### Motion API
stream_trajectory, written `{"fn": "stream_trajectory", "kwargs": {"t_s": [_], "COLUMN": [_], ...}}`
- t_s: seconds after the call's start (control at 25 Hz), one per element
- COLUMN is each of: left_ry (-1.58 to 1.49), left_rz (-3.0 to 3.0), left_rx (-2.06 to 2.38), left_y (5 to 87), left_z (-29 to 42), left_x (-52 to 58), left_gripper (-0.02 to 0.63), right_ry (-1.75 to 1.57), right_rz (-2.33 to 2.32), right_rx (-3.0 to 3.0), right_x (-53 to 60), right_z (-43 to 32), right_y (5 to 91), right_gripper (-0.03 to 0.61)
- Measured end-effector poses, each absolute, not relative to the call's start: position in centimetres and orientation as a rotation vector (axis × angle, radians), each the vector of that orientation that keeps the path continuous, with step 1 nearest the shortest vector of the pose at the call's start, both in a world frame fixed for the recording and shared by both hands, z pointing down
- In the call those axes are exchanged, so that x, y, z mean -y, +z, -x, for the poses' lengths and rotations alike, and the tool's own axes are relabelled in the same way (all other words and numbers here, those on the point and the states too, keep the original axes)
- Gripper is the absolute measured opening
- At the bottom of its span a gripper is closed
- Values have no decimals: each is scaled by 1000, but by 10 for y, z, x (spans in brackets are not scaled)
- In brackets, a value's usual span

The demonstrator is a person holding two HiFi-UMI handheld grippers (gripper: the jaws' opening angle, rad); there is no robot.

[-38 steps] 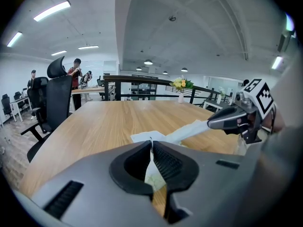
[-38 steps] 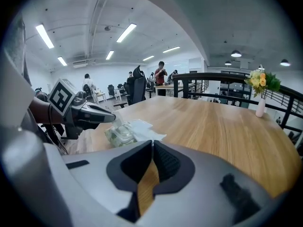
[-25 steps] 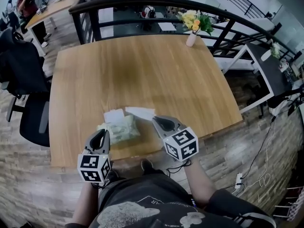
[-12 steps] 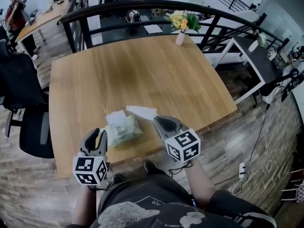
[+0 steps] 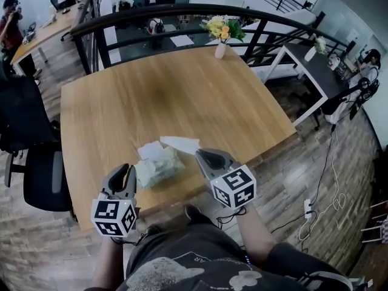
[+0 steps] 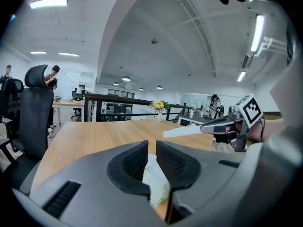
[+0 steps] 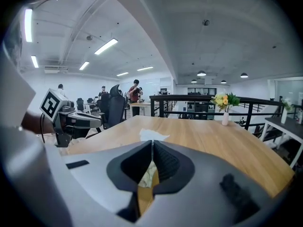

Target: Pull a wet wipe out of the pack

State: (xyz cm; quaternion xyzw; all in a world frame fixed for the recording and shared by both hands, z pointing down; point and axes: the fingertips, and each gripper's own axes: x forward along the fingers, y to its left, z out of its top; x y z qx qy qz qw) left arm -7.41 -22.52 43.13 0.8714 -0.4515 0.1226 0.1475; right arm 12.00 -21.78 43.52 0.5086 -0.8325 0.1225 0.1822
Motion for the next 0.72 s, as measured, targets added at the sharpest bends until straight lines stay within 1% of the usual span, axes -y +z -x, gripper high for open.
{"fn": "stream_trajectory", "kwargs": {"t_s": [0.36,0.72], "left_ry": [339,358], "left_rz": [-2526,-2546], "left_rx": [1263,1224], "left_y": [428,426], "left_z": [95,113], "left_x": [221,209], "left_gripper": [29,25], "right_ry": [337,304], "right_rz": [-1458,-1509], "right_rx": [2306,2291], "right_x": [204,188], "right_z": [-98,-77], "right_y": [436,428], "right_gripper": [31,31]}}
